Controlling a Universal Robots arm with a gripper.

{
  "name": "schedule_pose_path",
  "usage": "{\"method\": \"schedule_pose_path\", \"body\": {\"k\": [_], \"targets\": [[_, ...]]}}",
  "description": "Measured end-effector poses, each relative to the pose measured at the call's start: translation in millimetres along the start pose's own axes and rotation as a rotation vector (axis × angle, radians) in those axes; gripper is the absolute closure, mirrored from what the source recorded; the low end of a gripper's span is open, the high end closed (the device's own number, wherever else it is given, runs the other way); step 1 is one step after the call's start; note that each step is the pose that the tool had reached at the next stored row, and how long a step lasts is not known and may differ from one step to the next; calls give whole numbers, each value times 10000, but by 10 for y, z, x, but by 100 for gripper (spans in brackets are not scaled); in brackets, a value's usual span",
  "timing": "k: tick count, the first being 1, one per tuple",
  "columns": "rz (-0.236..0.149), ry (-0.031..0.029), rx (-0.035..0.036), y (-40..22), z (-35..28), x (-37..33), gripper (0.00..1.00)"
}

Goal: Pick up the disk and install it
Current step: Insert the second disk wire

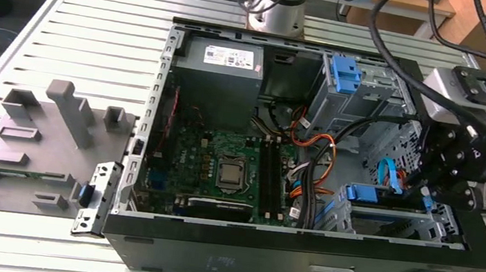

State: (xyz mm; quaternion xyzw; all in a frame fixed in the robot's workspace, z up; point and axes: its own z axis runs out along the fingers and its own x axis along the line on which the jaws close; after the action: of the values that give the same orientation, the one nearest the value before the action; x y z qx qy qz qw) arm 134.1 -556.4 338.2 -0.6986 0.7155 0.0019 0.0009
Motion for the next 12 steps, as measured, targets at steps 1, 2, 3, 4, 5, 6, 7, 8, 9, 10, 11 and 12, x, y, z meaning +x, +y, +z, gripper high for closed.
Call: {"method": "schedule_pose_path", "body": {"k": [1, 2, 3, 4, 5, 6, 7, 8, 9, 10, 11, 12], "targets": [[0, 1, 0, 0, -35, 0, 76], [0, 1, 0, 0, -70, 0, 76], [-1, 0, 0, 0, -109, 0, 76], [0, 1, 0, 0, -145, 0, 76], [0, 2, 0, 0, -179, 0, 76], [0, 2, -1, 0, -211, -1, 76], [0, 3, 0, 0, -235, -1, 76], [0, 1, 0, 0, -240, -1, 76], [0, -2, 0, 0, -239, -1, 76], [0, -3, 0, 0, -239, -1, 76], [-1, -4, 0, 1, -239, -1, 76], [0, -4, 0, 10, -239, -1, 76]]}}
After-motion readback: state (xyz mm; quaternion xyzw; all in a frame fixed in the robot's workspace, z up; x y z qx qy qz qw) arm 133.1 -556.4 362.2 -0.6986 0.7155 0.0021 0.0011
